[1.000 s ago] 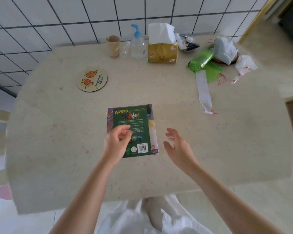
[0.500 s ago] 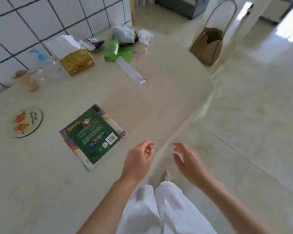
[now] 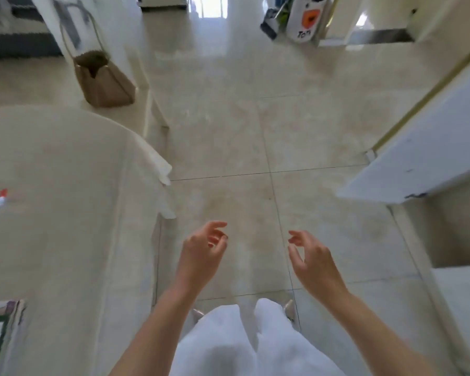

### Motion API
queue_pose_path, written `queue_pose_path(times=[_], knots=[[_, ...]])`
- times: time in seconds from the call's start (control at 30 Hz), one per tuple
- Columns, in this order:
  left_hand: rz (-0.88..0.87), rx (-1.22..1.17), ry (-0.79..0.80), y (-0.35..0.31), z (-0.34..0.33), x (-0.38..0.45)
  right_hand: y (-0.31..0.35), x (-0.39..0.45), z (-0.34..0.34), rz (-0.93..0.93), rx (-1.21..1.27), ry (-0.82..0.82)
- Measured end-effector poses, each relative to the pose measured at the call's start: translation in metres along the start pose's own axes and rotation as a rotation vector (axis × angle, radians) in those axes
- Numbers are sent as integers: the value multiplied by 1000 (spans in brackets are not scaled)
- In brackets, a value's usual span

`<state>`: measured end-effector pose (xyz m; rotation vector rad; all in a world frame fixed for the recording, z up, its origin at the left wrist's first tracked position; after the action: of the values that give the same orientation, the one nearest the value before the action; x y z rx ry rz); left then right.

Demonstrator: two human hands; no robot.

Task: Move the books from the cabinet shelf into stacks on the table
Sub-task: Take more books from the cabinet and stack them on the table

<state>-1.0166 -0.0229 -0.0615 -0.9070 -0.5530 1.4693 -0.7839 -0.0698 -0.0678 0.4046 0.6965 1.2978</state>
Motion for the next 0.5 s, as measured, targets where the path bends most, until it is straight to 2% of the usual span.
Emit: queue_pose_path(times=[0.3,0.5], knots=[[-29,95,285,-129,-234,-1,-188,-60,145,-262,39,-203],[-116,126,493,-211,-349,-10,-279,-89,230,-441,144,-383]])
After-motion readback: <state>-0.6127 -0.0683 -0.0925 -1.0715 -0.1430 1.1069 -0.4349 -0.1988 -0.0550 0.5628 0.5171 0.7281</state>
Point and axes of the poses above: each hand's wrist, its own x-axis towards the middle knuckle, its own z-axis out of the back of the hand, y = z × x, the point moved 4 cm from there along x, towards the middle knuckle, and after that the axes turned 3 degrees about y, right-handed, at the moved point
